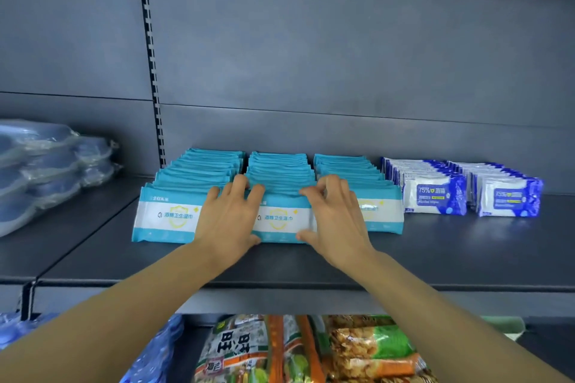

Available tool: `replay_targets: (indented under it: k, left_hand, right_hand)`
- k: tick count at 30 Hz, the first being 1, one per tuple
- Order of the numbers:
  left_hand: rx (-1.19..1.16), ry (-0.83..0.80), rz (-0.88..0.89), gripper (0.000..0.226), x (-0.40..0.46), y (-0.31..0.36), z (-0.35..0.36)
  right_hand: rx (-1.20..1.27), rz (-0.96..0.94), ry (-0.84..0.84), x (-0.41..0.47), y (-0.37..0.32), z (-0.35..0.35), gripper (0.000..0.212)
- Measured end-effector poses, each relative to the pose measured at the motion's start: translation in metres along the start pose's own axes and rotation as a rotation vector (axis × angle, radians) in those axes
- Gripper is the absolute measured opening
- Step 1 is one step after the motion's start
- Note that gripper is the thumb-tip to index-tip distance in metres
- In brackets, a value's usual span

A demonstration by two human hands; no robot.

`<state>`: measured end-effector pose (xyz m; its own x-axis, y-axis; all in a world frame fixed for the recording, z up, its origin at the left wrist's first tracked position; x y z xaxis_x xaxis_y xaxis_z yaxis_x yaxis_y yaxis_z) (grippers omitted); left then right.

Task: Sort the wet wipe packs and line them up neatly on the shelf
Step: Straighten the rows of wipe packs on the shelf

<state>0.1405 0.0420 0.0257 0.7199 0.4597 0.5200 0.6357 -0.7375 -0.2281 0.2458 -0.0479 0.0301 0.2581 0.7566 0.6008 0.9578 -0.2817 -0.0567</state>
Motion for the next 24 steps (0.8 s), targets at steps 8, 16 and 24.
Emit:
replay_targets:
  k: [8, 16, 24]
  left_hand:
    - [-0.055, -0.041, -0.060, 0.101, -0.015, -0.028, -0.005]
    - [0.015, -0.104, -0.211, 0.078, -0.032, -0.089, -0.001]
    - [0.175, -0.157, -0.177, 0.070, -0.030, -0.098, 0.008]
  right_hand:
    - [0.044, -0.043, 0.008, 0.004, -0.009, -0.003, 0.035]
    - [0.218, 0.047, -0.150, 0.007, -0.006, 0.004, 0.038]
    - [0.484, 0.191, -0.165, -0.011, 0.011, -0.011, 0.019]
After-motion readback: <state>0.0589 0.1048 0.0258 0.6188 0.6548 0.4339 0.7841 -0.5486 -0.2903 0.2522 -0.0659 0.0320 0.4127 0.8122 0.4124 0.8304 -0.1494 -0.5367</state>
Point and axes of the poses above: each hand's wrist, its own x-axis towards the middle knuckle, its own z-axis out of the palm, y = z × x, the point moved 8 cm from there along x, towards the middle knuckle, and after that the axes turned 4 degrees about x, right-handed, at the moved point
